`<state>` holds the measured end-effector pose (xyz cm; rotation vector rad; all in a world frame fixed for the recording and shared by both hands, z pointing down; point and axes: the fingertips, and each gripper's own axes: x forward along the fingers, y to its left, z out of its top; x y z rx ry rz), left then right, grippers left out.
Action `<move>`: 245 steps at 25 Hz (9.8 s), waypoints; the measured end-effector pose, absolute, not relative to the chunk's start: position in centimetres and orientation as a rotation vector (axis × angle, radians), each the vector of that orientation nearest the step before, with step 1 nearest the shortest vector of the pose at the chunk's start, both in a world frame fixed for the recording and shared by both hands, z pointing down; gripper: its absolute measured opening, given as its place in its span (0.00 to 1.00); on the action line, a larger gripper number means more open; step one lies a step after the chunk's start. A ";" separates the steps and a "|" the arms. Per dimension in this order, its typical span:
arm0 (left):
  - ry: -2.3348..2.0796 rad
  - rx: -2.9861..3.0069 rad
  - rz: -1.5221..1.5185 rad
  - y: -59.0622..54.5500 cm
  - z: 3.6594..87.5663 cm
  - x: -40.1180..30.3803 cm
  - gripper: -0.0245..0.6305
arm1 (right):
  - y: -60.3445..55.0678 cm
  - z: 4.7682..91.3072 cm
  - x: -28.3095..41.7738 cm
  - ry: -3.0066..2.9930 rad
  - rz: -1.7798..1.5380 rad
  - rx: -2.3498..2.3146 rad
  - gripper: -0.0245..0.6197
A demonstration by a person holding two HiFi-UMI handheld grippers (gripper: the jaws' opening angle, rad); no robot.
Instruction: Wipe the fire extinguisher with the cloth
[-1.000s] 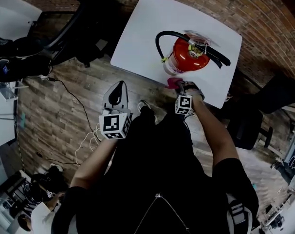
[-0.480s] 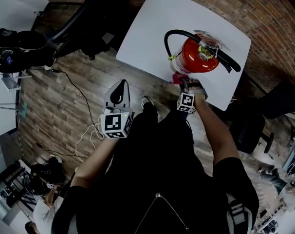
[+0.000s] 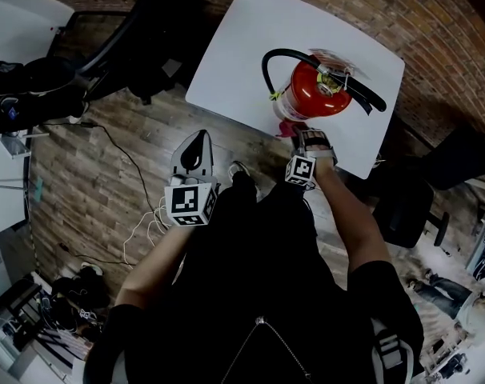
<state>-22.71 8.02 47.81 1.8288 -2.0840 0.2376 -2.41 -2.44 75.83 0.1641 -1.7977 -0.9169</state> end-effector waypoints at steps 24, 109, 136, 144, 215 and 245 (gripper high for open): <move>-2.039 1.920 0.182 7.4 46.6 -21.1 0.08 | -2.3 68.0 -2.9 -1.840 -0.941 0.308 0.20; -2.122 1.983 0.036 16.7 40.9 -19.5 0.08 | -0.2 40.4 -3.3 -1.727 -1.308 0.732 0.20; -1.707 2.182 0.270 5.3 46.8 -28.7 0.08 | 1.3 67.7 -7.9 -1.734 -0.667 0.649 0.20; -1.746 2.095 0.303 4.2 48.5 -28.4 0.08 | -1.1 75.6 -7.6 -1.705 -0.589 0.563 0.20; -1.714 2.156 0.191 5.9 45.9 -28.4 0.08 | -2.8 60.8 -8.4 -1.618 -0.564 0.752 0.20; -1.527 2.336 0.180 5.1 45.6 -30.8 0.08 | -2.6 48.9 -9.1 -1.485 -0.700 0.925 0.20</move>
